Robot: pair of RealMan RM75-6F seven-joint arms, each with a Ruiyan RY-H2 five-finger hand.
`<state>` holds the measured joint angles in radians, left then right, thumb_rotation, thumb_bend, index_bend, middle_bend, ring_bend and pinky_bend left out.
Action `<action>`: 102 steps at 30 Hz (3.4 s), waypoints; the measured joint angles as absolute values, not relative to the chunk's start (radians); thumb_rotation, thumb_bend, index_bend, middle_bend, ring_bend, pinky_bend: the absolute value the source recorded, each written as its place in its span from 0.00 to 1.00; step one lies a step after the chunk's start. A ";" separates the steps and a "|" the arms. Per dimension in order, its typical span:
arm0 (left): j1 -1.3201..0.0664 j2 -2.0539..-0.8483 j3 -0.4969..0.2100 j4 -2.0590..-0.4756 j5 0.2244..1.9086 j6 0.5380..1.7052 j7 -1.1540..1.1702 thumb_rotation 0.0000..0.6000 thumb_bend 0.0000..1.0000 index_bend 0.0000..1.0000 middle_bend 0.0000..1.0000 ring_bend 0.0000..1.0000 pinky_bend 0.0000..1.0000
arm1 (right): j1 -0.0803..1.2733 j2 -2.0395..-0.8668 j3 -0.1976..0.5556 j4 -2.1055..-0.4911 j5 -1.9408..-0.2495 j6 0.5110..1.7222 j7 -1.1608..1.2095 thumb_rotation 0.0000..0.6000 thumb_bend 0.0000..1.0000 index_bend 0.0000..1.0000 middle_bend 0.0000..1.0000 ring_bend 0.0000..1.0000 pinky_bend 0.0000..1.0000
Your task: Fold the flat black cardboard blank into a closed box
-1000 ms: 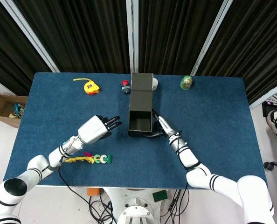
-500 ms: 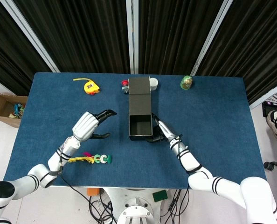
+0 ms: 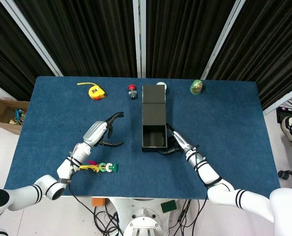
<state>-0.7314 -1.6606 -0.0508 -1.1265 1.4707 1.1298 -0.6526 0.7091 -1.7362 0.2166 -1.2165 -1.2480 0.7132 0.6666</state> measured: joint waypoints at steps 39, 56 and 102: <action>-0.867 -1.746 -0.006 -0.963 1.589 0.880 -1.080 1.00 0.11 0.00 0.02 0.66 0.97 | 0.536 -1.177 0.204 -1.892 -1.410 0.970 0.586 1.00 0.00 0.00 0.00 0.59 1.00; -0.930 -1.793 0.020 -0.888 1.599 0.802 -1.320 1.00 0.11 0.00 0.02 0.66 0.97 | 0.541 -1.205 0.179 -1.838 -1.442 0.999 0.627 1.00 0.00 0.00 0.00 0.59 1.00; -0.947 -1.659 -0.083 -1.148 1.463 0.776 -1.046 0.99 0.11 0.55 0.53 0.69 0.98 | 1.013 -1.663 0.576 -1.353 -0.583 0.674 0.362 1.00 0.01 0.00 0.22 0.68 1.00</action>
